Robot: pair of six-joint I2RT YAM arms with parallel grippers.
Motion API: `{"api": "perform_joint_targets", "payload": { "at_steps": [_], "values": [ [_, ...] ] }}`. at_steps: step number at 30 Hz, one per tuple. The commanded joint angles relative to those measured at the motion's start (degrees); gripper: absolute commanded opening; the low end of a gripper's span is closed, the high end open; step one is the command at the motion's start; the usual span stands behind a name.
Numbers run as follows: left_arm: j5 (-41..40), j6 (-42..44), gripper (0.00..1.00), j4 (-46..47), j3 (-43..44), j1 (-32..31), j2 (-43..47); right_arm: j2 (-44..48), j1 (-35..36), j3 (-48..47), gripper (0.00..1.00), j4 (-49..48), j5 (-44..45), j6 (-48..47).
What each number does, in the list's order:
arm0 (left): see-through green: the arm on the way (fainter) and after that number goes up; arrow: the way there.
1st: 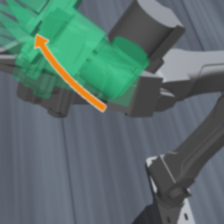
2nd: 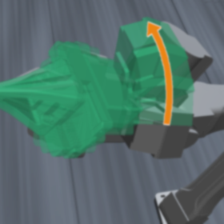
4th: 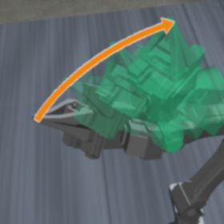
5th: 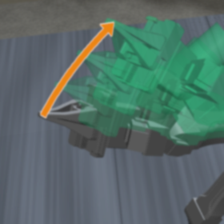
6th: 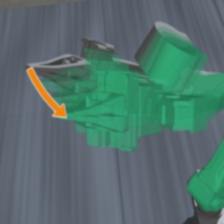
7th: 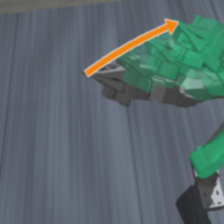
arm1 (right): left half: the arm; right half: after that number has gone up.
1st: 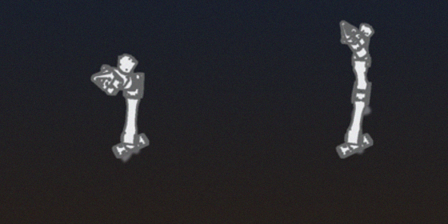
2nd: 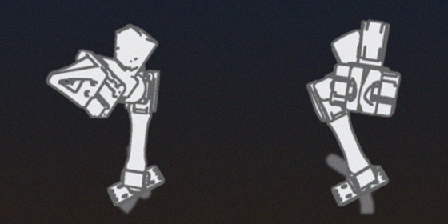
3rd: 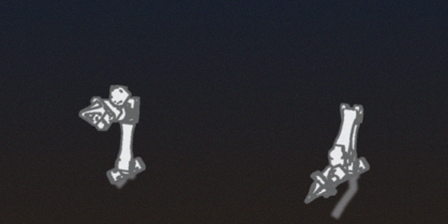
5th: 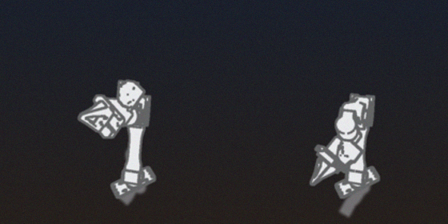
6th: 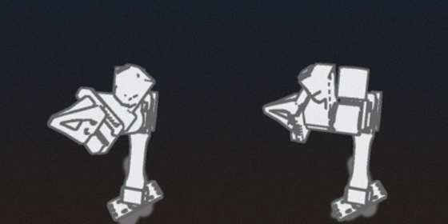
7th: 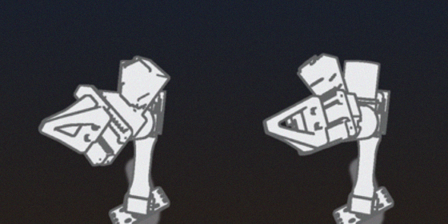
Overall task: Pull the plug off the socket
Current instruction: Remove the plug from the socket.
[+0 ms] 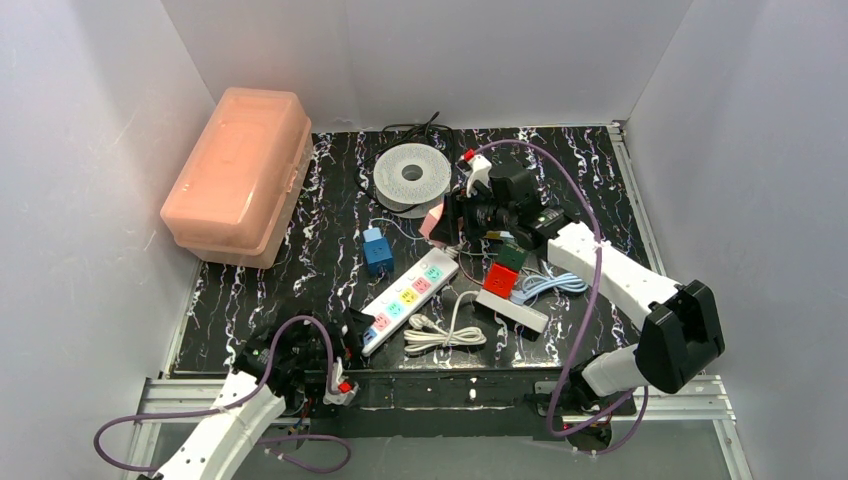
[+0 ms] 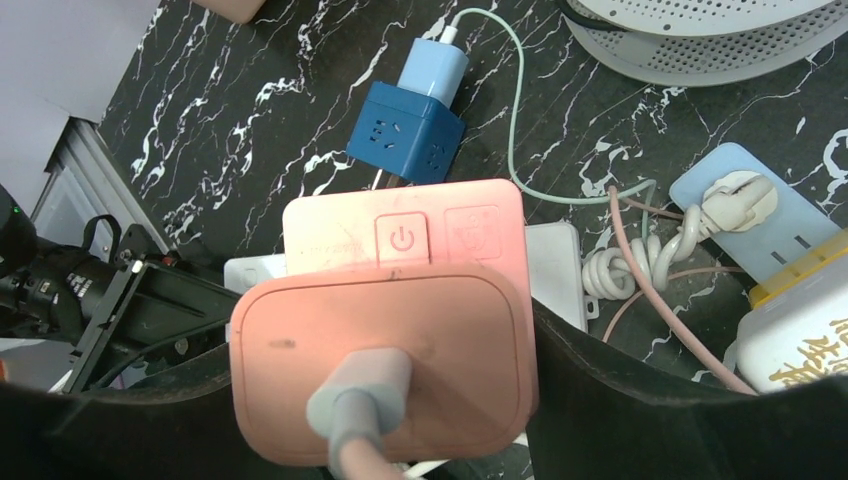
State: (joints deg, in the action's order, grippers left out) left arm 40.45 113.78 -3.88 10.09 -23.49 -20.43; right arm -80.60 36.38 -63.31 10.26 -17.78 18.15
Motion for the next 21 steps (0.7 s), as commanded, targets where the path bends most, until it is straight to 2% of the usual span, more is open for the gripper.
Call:
{"api": "perform_joint_targets", "payload": {
  "at_steps": [1, 5, 10, 21],
  "values": [
    [-1.24, -1.46, 0.98, -15.00, -0.44, -0.25, -3.15, 2.77, 0.18, -6.82, 0.01, 1.29, -1.93, -3.11],
    [-3.64, -2.71, 0.98, -15.50, 1.43, -0.25, -6.07, 2.56, 0.18, -14.04, 0.01, 5.58, -2.51, -5.48],
    [-5.83, -8.96, 0.98, -13.21, 6.21, -0.28, -9.97, 2.30, 0.18, -23.82, 0.01, 9.77, -1.55, -7.89],
    [-10.11, -15.85, 0.98, -4.69, 9.37, -0.25, -13.82, 0.27, 0.13, -35.81, 0.01, 15.14, -1.31, -9.99]
  ]
}}
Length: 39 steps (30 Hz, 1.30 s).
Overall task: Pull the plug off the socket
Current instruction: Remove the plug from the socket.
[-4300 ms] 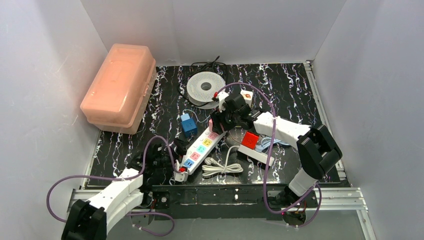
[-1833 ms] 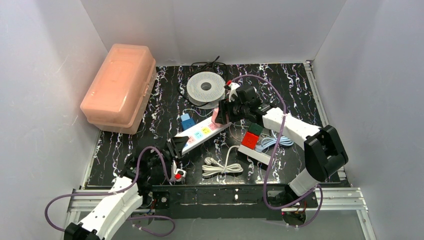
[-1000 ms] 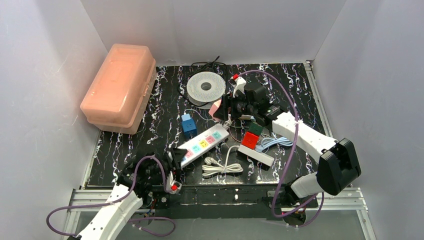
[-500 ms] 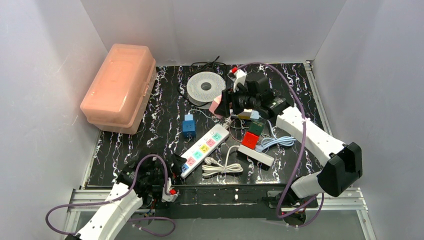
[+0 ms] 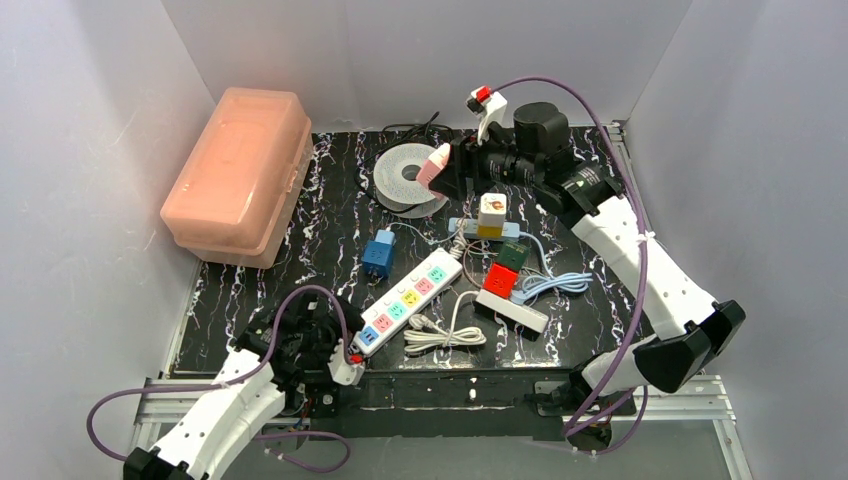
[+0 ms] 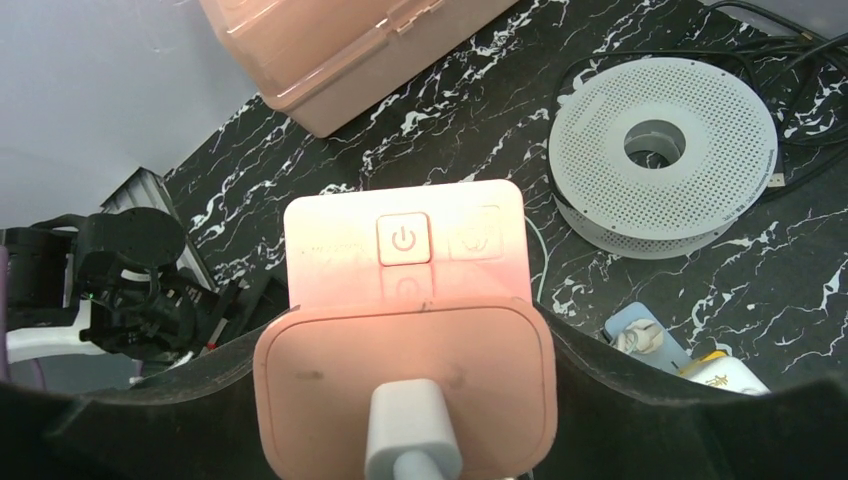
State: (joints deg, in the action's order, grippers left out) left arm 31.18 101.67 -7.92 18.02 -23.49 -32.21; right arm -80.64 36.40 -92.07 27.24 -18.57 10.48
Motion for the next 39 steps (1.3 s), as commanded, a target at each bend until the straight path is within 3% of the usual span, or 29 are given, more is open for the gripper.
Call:
{"api": "perform_joint_targets", "payload": {
  "at_steps": [1, 11, 15, 21, 28, 32, 35, 39],
  "values": [
    [-1.34, -4.61, 0.98, 0.03, 2.09, -0.25, -2.82, -0.21, 0.15, -8.64, 0.01, -1.09, -0.43, -2.59],
    [-6.30, -15.87, 0.98, 8.39, 9.90, -0.30, -11.29, -3.32, 0.22, -24.75, 0.01, 2.33, -1.77, -2.75],
    [-9.38, -23.53, 0.98, 10.25, 14.69, -0.25, -14.99, -1.80, 0.41, -22.27, 0.01, 1.60, -2.93, -2.65],
    [-10.80, -26.45, 0.98, 11.51, 17.47, -0.25, -18.03, 2.33, 0.48, -16.98, 0.01, -1.97, -4.37, -2.59],
    [-10.46, -36.25, 0.98, 10.23, 25.47, -0.38, -22.26, 2.98, 0.51, -24.69, 0.01, -3.20, -5.04, -2.62],
    [-11.83, -45.60, 0.98, 8.90, 30.92, -0.33, -24.85, 7.25, 0.51, -18.99, 0.01, -7.51, -7.80, -0.24],
    [-12.45, -54.04, 0.98, 6.55, 34.43, -0.34, -26.04, 8.35, 0.51, -15.45, 0.01, -5.39, -11.78, 1.34],
    [-8.67, -63.43, 0.98, 4.96, 37.71, -0.34, -25.84, 11.75, 0.49, -3.18, 0.01, -7.50, -20.07, 5.58]
  ]
}}
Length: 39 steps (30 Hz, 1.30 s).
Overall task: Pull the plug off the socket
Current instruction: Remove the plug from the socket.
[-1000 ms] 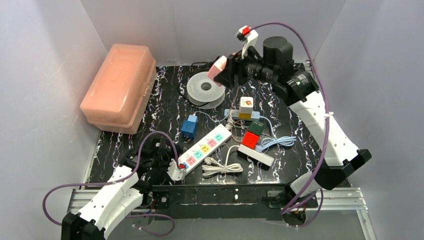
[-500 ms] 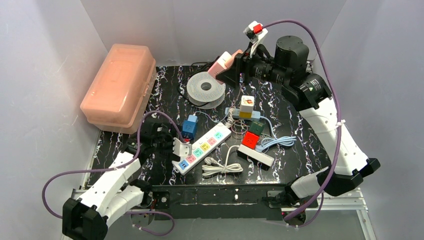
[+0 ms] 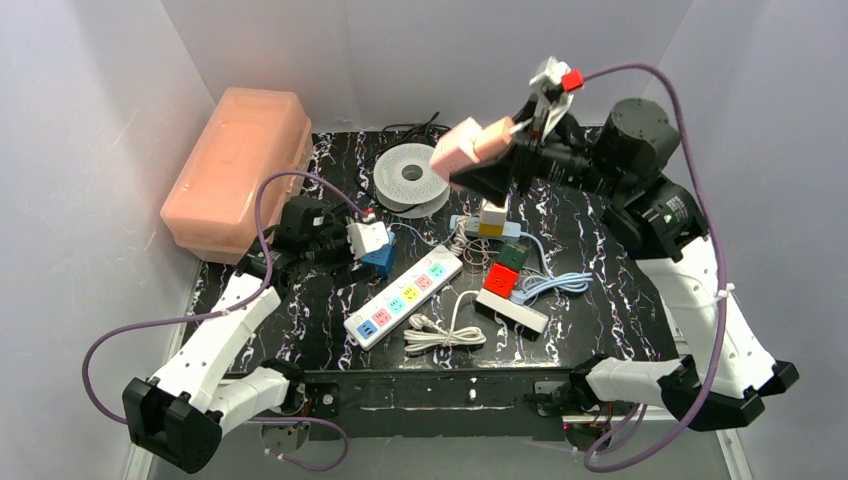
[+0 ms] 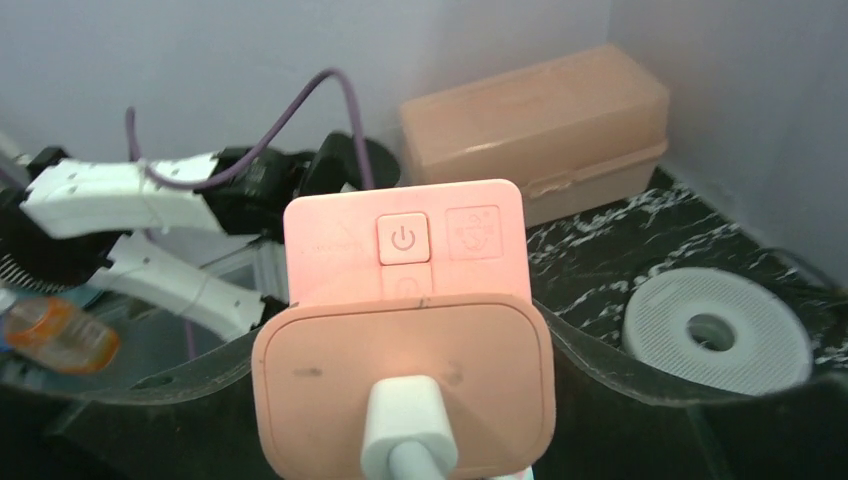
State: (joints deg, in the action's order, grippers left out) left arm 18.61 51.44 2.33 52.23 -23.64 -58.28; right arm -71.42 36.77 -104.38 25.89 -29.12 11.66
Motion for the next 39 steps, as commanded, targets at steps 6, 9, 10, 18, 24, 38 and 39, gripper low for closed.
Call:
{"api": "perform_joint_targets", "payload": {
  "at_steps": [6, 9, 10, 18, 24, 38, 39],
  "values": [
    [12.59, -23.87, 0.98, 0.11, 9.08, -0.18, -0.52, 5.30, 0.46, 20.36, 0.01, -7.14, -20.29, 7.47],
    [15.97, -26.71, 0.98, 0.67, 12.76, -0.18, -1.60, 4.92, 0.78, 20.90, 0.01, -2.27, -19.99, 5.28],
    [17.25, -27.43, 0.98, 0.53, 14.14, -0.20, -1.53, 4.75, 1.02, 20.95, 0.01, -0.65, -18.11, 4.62],
    [20.79, -26.78, 0.98, 8.08, 7.87, -1.28, 5.78, 3.00, 4.02, 27.69, 0.01, -11.23, -11.69, 8.29],
    [22.40, -31.54, 0.98, 3.44, 12.79, -1.23, 4.68, -1.35, 7.52, 25.36, 0.01, -12.30, -7.99, 6.02],
    [30.82, -34.77, 0.98, -3.22, 13.57, -1.23, 7.15, -4.03, 17.48, 26.08, 0.01, -12.83, 9.47, -9.33],
    [31.72, -34.96, 0.98, -4.05, 13.65, -1.23, 7.13, -3.77, 18.23, 26.81, 0.01, -13.29, 9.88, -11.03]
  ]
}}
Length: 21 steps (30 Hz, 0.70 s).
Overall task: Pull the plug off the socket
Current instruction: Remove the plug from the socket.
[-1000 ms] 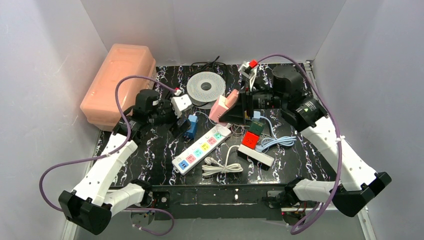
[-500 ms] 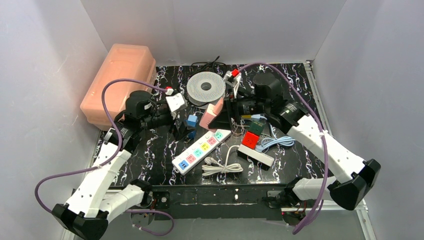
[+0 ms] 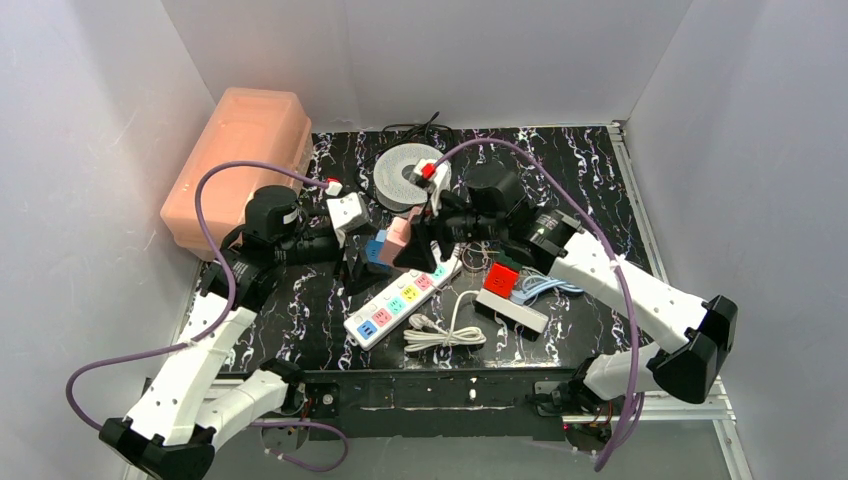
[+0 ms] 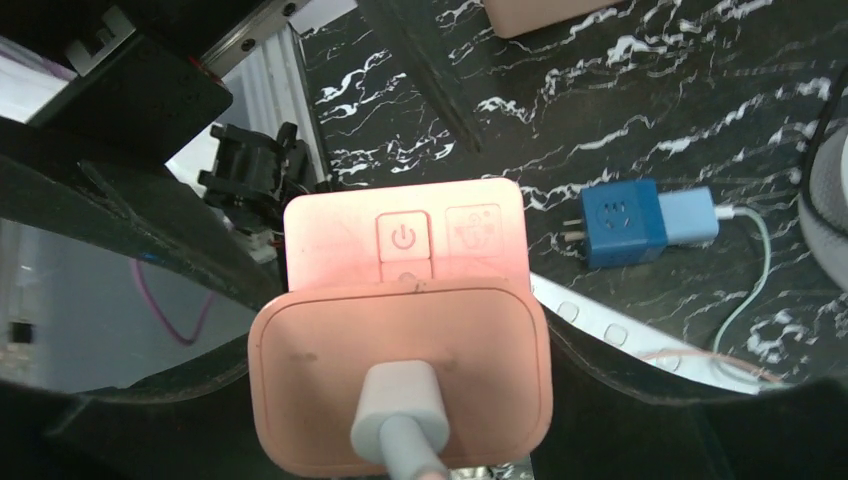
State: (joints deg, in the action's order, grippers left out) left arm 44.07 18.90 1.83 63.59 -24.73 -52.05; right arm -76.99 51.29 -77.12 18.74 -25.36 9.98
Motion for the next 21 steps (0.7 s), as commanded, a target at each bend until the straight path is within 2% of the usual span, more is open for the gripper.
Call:
{"api": "perform_joint_targets", "payload": {
  "at_steps": [1, 9, 13, 16, 21],
  "values": [
    [6.85, -2.56, 0.98, -4.06, 2.29, -0.14, 0.86, 2.21, 4.32, 0.35, 0.01, -6.98, 6.50, -11.34],
    [6.75, -2.44, 0.98, -5.15, 2.42, -0.14, 0.69, 7.64, 6.38, 8.08, 0.01, -12.37, 2.09, -20.25],
    [11.44, -2.06, 0.98, -7.58, 3.13, -0.15, 0.22, 10.69, 7.35, 13.46, 0.01, -17.50, 0.20, -23.11],
    [15.31, -0.47, 0.98, -10.48, 4.39, -0.14, -0.89, 9.39, 7.33, 11.51, 0.01, -16.18, 0.40, -22.75],
    [12.94, 0.46, 0.98, -10.60, 5.95, -0.13, -1.26, 5.98, 7.34, 6.64, 0.01, -6.85, -0.88, -21.19]
  ]
}}
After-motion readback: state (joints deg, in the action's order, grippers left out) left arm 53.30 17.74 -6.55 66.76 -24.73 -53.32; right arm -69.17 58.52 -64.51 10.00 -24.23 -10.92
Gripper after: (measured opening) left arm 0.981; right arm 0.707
